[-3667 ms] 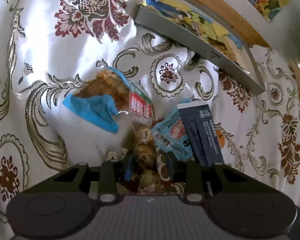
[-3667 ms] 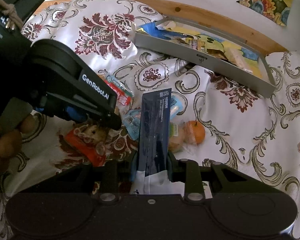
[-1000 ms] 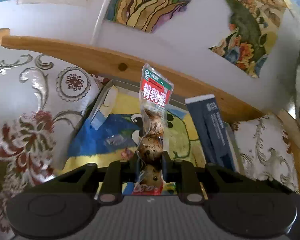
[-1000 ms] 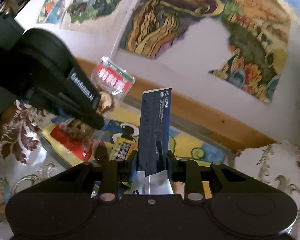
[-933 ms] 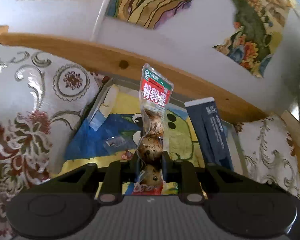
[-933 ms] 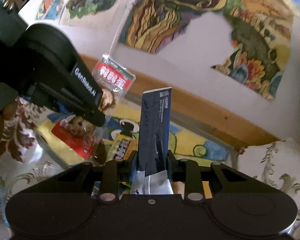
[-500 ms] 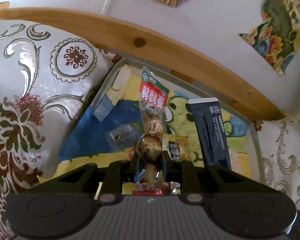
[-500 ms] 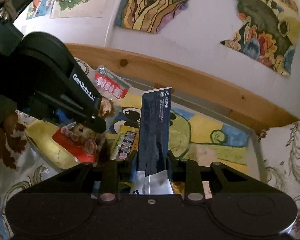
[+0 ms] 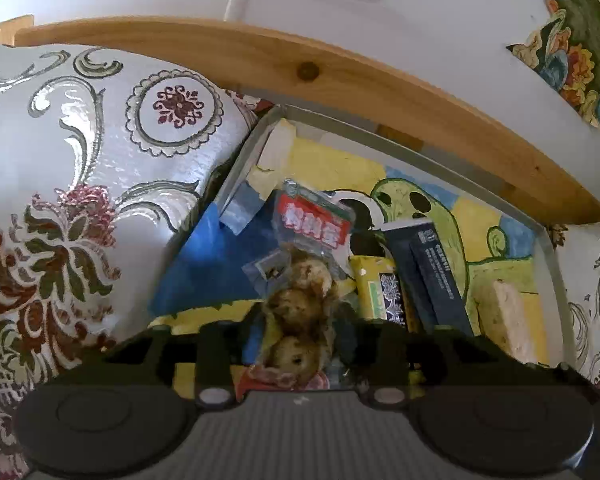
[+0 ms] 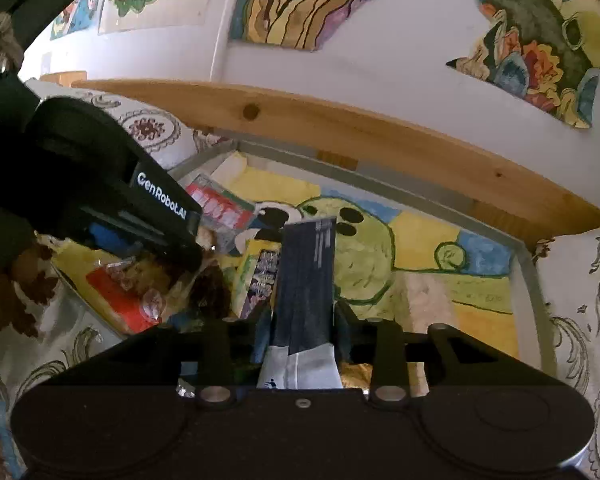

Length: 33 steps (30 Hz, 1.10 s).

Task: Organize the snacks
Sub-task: 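Carry the quail-egg pack with the left tool while the right tool carries the blue pack to the tray, then open both tools over the tray to release the quail-egg pack and blue pack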

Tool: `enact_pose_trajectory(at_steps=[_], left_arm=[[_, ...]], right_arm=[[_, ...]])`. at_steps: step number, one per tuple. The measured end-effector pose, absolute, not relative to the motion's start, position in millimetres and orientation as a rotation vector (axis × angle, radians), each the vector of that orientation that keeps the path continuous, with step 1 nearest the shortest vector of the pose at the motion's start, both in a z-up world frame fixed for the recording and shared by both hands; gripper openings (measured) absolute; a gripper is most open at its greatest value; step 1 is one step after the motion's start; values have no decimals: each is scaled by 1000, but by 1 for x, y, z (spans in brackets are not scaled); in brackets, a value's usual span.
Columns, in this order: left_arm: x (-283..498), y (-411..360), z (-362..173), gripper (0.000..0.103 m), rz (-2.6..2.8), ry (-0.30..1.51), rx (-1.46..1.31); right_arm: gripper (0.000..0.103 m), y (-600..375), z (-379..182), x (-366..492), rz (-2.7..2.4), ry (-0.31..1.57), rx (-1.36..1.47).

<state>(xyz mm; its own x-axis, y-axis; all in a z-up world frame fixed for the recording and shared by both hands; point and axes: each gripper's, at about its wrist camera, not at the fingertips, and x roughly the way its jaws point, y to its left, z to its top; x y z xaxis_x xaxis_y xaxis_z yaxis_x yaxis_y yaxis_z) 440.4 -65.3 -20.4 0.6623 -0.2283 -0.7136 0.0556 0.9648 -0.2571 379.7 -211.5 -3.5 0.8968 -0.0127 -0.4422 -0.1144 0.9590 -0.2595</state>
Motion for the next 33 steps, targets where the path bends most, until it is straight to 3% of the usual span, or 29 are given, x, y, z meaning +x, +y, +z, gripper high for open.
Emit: enact_pose_trajectory(at_steps=[4, 15, 22, 33], left_arm=[[429, -61, -9, 72, -154, 800, -240], [371, -46, 45, 102, -190, 592, -257], [319, -38, 73, 103, -185, 477, -217], [227, -20, 70, 103, -153, 392, -240]], right_arm=[[50, -217, 8, 372, 40, 426, -268], [88, -230, 68, 311, -6, 261, -182], [102, -232, 102, 259, -15, 163, -150], [102, -232, 98, 166, -41, 92, -156]])
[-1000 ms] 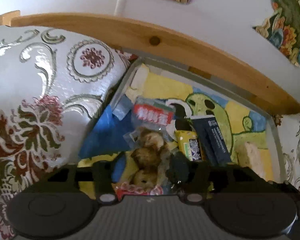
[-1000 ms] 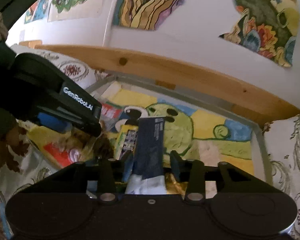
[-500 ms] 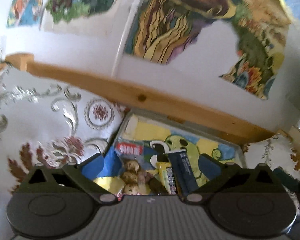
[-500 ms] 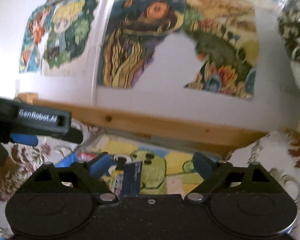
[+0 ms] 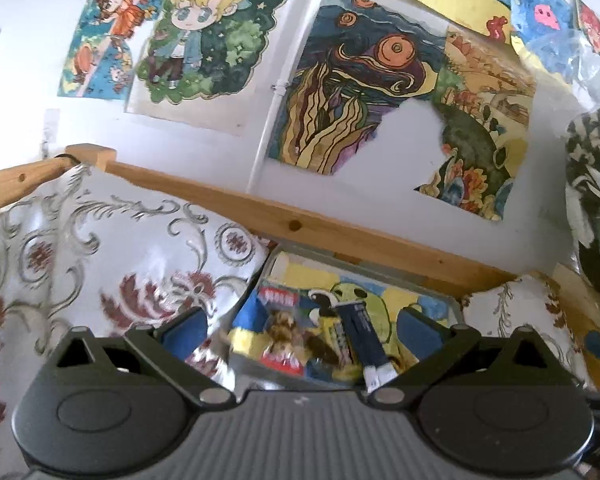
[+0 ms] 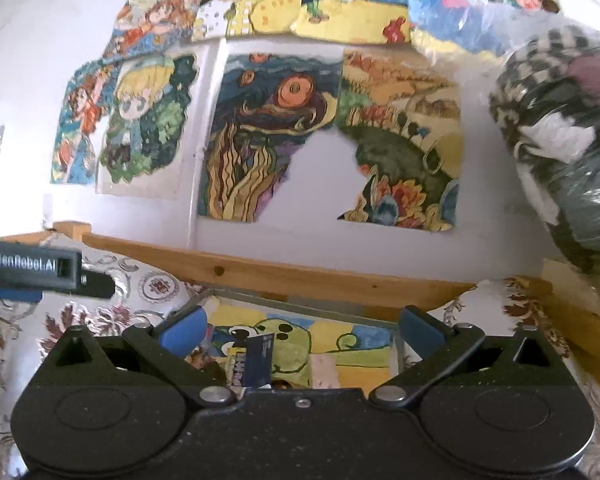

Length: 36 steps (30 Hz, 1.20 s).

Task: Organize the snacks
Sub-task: 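Open both tools over the tray to release the quail-egg pack and blue pack, then move both tools back down toward the remaining blue-wrapped snacks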

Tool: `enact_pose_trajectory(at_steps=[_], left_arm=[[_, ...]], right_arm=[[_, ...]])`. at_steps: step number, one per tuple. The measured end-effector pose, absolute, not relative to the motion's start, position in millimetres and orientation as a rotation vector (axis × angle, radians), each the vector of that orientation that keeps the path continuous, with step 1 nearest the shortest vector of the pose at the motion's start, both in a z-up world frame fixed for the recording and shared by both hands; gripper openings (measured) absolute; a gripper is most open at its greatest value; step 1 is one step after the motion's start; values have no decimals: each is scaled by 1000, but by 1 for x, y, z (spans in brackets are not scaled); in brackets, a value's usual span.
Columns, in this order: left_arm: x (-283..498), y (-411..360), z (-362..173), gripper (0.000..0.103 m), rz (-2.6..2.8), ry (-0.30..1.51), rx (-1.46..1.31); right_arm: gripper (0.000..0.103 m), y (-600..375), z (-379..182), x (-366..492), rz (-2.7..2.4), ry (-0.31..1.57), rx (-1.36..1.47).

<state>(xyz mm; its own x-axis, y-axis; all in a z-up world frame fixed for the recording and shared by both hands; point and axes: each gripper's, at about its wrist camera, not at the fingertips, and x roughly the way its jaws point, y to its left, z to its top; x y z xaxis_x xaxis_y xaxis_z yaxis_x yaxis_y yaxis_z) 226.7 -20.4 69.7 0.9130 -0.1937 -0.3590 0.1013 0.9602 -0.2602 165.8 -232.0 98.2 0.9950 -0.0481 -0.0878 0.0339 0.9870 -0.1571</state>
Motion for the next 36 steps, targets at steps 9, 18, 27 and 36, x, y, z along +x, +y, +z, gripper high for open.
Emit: enact_pose_trajectory(at_steps=[9, 18, 27, 36], left_arm=[[165, -8, 63, 103, -144, 356, -200], [118, 2, 51, 103, -132, 358, -154], [85, 4, 32, 103, -124, 395, -132], [62, 2, 12, 103, -91, 489, -82]], right_arm=[[102, -218, 87, 97, -30, 40, -171], [102, -208, 68, 53, -37, 97, -159], [102, -208, 52, 24, -63, 166, -123], [102, -209, 38, 10, -91, 261, -86]])
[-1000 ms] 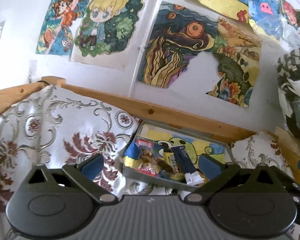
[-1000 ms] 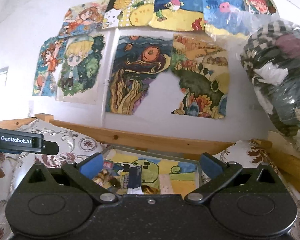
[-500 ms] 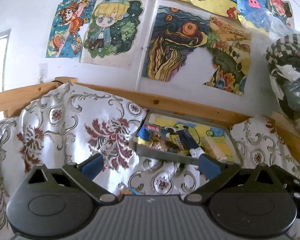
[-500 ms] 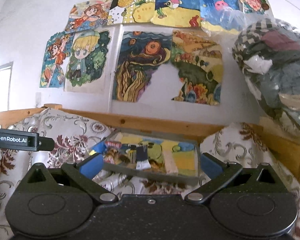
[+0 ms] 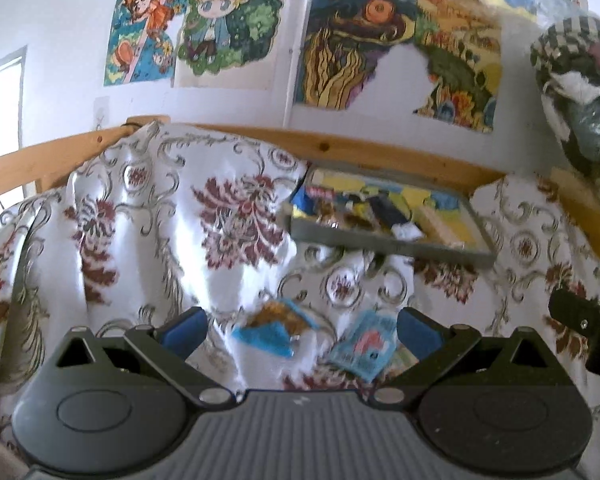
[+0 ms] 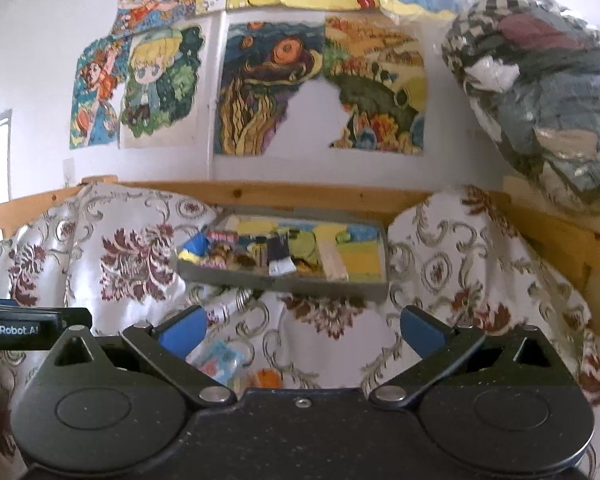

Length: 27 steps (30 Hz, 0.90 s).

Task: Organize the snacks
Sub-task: 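Move both tools back down toward the remaining blue-wrapped snacks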

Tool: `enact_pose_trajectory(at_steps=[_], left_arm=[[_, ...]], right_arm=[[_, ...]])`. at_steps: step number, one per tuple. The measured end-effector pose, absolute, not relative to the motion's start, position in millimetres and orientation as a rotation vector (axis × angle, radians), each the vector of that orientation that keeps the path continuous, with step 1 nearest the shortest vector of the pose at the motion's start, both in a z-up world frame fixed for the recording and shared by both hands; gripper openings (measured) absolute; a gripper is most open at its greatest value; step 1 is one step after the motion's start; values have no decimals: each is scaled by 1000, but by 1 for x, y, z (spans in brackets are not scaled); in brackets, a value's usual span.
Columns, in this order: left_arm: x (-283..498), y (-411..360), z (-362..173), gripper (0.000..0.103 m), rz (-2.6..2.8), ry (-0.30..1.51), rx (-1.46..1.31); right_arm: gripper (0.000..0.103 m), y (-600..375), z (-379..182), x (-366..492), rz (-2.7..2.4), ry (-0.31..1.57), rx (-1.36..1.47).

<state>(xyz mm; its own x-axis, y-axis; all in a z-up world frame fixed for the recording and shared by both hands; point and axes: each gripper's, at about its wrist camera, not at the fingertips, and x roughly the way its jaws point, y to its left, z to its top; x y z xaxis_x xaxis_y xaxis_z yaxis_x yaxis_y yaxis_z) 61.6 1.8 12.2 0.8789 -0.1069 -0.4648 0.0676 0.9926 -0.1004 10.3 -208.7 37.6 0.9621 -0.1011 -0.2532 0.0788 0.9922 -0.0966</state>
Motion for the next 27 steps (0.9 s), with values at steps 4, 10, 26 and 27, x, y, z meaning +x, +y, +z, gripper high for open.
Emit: enact_pose_trajectory(at_steps=[4, 10, 26, 27], left_arm=[[61, 2, 9, 103, -68, 533, -79], [60, -1, 3, 103, -49, 597, -57], [80, -5, -16, 103, -135, 822, -58], [84, -4, -17, 103, -135, 842, -64]], right_arm=[[102, -210, 29, 10, -89, 340, -72], [102, -212, 16, 12, -83, 439, -61], [102, -208, -1, 28, -36, 583, -84], [102, -208, -2, 30, -29, 592, -85]])
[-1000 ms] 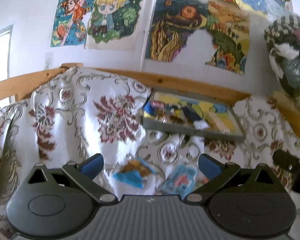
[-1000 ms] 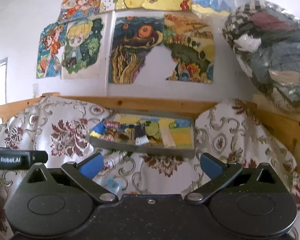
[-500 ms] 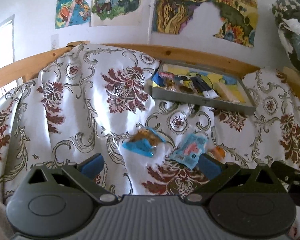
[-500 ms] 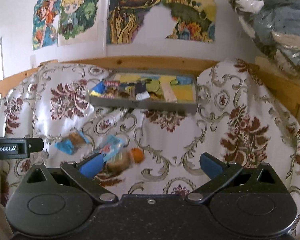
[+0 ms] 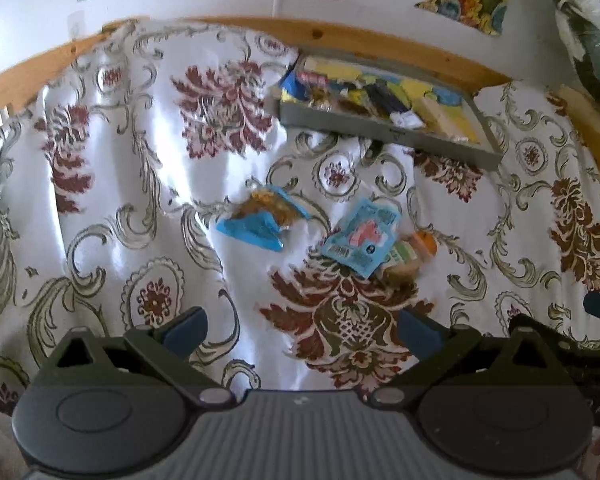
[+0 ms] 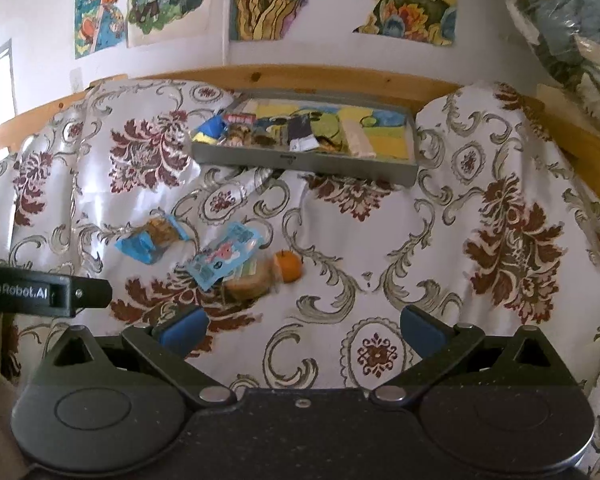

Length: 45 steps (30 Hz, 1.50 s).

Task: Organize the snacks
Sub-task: 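Move both tools back down toward the remaining blue-wrapped snacks, then close the right tool on the orange while the left tool approaches the green-labelled bun pack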

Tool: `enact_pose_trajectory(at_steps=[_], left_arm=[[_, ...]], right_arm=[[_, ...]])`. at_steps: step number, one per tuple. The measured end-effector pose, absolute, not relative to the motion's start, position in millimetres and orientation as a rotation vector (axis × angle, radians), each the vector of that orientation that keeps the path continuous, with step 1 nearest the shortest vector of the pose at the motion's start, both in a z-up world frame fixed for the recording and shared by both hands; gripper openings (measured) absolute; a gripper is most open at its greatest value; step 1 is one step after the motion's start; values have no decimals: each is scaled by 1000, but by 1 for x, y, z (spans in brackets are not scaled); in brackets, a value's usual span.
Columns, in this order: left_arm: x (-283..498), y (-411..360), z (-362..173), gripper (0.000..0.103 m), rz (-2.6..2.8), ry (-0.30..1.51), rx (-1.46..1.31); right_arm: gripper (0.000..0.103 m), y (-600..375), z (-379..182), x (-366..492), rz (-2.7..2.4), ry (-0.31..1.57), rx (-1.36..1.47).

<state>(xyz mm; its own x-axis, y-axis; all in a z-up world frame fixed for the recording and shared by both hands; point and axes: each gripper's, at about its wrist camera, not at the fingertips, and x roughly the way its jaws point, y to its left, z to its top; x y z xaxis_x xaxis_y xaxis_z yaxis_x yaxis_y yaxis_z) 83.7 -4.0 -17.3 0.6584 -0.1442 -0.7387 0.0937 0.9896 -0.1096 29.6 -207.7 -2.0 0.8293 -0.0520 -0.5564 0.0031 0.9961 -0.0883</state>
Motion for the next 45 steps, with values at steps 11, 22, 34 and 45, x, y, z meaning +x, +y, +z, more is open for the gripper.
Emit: enact_pose_trajectory(at_steps=[11, 22, 34, 45], left_arm=[[112, 1, -29, 103, -160, 966, -70], [136, -2, -41, 103, -180, 984, -64], [143, -20, -47, 103, -276, 931, -50], [151, -41, -62, 103, -364, 937, -89]], right_arm=[[102, -201, -8, 49, 27, 681, -148], [102, -196, -12, 70, 50, 694, -234], [102, -212, -5, 108, 77, 666, -394], [102, -239, -13, 148, 93, 643, -448]])
